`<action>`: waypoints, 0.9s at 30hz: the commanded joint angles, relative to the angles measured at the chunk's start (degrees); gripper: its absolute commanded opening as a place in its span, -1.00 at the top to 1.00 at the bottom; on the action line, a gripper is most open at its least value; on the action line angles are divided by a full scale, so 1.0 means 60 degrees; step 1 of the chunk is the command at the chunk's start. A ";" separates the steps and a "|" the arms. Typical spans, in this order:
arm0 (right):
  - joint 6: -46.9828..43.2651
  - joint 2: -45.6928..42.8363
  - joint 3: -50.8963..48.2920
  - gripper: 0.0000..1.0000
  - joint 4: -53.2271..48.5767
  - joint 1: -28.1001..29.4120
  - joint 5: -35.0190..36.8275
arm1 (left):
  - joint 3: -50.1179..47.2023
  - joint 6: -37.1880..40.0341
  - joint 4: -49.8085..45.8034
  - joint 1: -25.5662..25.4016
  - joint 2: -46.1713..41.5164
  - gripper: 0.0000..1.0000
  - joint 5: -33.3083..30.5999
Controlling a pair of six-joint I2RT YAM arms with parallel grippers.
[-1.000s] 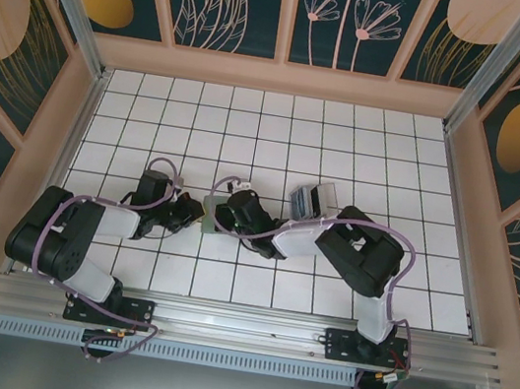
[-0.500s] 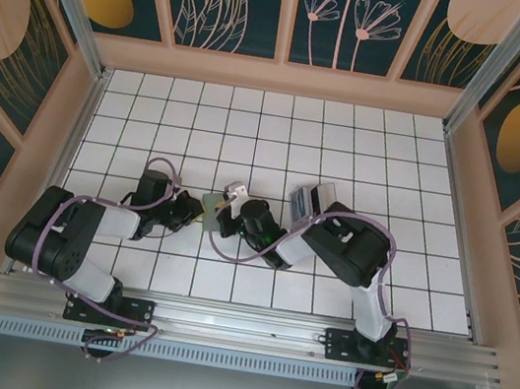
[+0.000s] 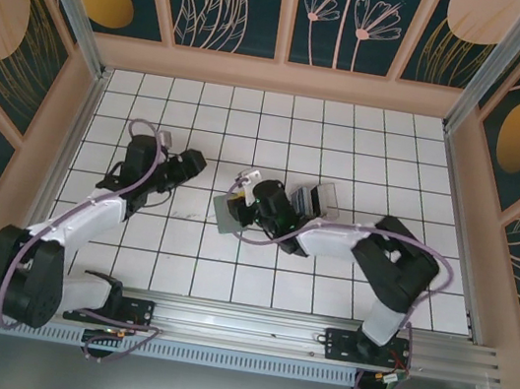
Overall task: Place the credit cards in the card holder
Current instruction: Reset both arms
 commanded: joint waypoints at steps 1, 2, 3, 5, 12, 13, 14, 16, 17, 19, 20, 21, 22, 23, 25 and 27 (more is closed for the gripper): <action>-0.0372 -0.1707 0.0154 0.07 -0.0451 -0.0085 0.0590 | 0.0683 0.1255 -0.1779 0.0062 -0.0510 -0.97 -0.1430; -0.0507 -0.2252 0.0105 -0.02 -0.0549 -0.0076 0.0896 | 0.0811 0.1481 -0.1922 0.0050 -0.0690 -0.97 -0.1602; -0.0583 -0.2718 0.0056 -0.07 -0.0651 -0.0091 0.1206 | 0.0918 0.1693 -0.2015 0.0051 -0.0873 -0.97 -0.1692; -0.0787 -0.3782 -0.0237 -0.19 -0.0665 -0.0116 0.1922 | 0.1006 0.2123 -0.2071 0.0049 -0.1445 -0.97 -0.2087; -0.1302 -0.7627 -0.1468 -0.97 -0.0557 -0.0536 0.4917 | 0.0378 0.2882 -0.2142 0.0031 -0.3530 -0.97 -0.5087; -0.1387 -0.8253 -0.1869 -0.98 -0.0358 -0.0756 0.5187 | 0.0346 0.2945 -0.2302 0.0021 -0.3644 -0.97 -0.5502; -0.1444 -0.8959 -0.2249 -0.97 -0.0238 -0.1040 0.5271 | 0.0286 0.2875 -0.2400 0.0019 -0.3752 -0.97 -0.5920; -0.1420 -1.0108 -0.2740 -0.98 -0.0492 -0.1577 0.5293 | -0.0006 0.2375 -0.2386 0.0028 -0.3928 -0.97 -0.6882; -0.1293 -1.0550 -0.2918 -0.98 -0.0752 -0.1802 0.5441 | -0.0195 0.2171 -0.2269 0.0021 -0.4016 -0.97 -0.7246; -0.1577 -1.1356 -0.3570 -0.98 -0.0853 -0.2430 0.5632 | -0.0601 0.2190 -0.1902 0.0027 -0.4056 -0.97 -0.7735; -0.1876 -1.1546 -0.3996 -0.98 -0.0601 -0.2727 0.5648 | -0.0839 0.2316 -0.1700 0.0014 -0.4000 -0.97 -0.7915; -0.2006 -1.1638 -0.4500 -0.98 -0.0225 -0.3045 0.5618 | -0.1225 0.2833 -0.1186 0.0018 -0.3938 -0.98 -0.7922; -0.2110 -1.1660 -0.4869 -0.98 -0.0084 -0.3408 0.5318 | -0.1847 0.4198 -0.0185 0.0022 -0.3921 -0.98 -0.7370; -0.1872 -1.1661 -0.4983 -0.98 -0.0358 -0.3455 0.5069 | -0.2438 0.5155 0.0838 0.0031 -0.3935 -0.98 -0.6763; -0.1359 -1.1649 -0.5303 -0.98 -0.0741 -0.4190 0.4836 | -0.3868 0.6516 0.3348 0.0021 -0.4050 -0.98 -0.6058; -0.1275 -1.1664 -0.5908 -0.98 -0.0316 -0.4590 0.4943 | -0.4818 0.6952 0.5134 0.0027 -0.4096 -0.97 -0.6477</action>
